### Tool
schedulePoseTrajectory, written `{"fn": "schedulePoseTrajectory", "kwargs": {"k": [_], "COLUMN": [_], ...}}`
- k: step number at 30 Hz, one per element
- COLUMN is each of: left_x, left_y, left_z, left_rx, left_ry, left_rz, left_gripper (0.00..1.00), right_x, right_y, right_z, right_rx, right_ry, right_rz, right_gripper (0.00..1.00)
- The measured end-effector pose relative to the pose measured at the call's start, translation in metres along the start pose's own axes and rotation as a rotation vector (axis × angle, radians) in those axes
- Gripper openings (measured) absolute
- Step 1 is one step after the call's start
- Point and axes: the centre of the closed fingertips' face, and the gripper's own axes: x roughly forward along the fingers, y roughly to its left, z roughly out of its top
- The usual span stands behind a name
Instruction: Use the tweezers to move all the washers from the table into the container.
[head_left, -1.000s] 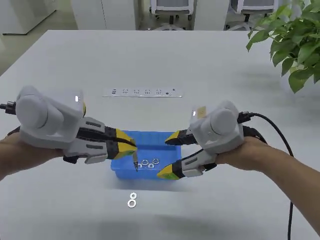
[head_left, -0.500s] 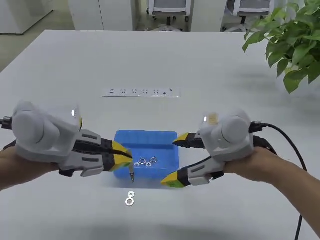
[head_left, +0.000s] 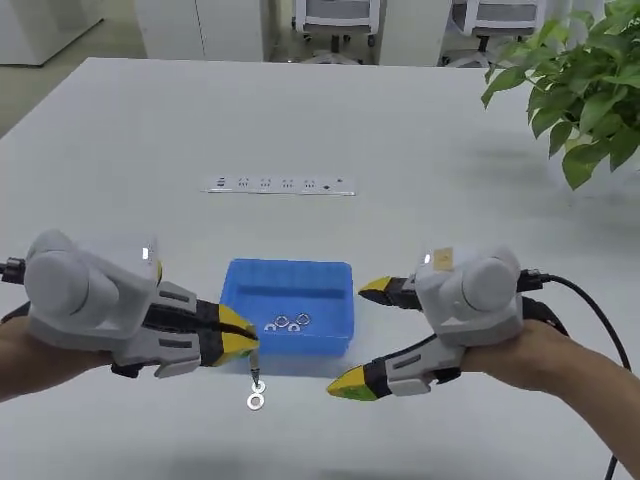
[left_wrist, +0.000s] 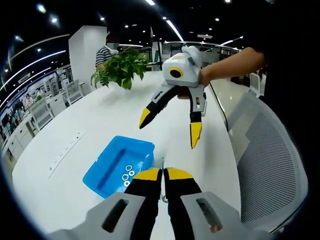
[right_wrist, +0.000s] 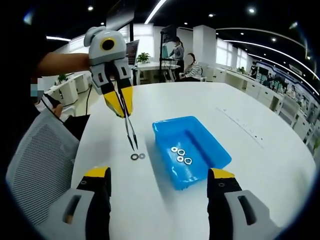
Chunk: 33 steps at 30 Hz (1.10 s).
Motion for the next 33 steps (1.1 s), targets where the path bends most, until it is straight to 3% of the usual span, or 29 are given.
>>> {"fn": "schedulePoseTrajectory", "kwargs": {"k": [9,33], "left_x": [0.005,0.013], "left_y": [-0.005,-0.012], "left_z": [-0.009,-0.020], "left_rx": [-0.010,-0.021], "left_ry": [0.010,0.025], "left_rz": [-0.007,-0.029], "left_gripper": [0.07,0.07], "right_x": [0.002,0.000], "right_y": [0.009,0.016], "right_z": [-0.007,-0.020], "right_rx": [0.020,0.050], "right_ry": [-0.001,0.022], "right_rz": [0.002,0.005], "right_gripper": [0.87,0.87]}}
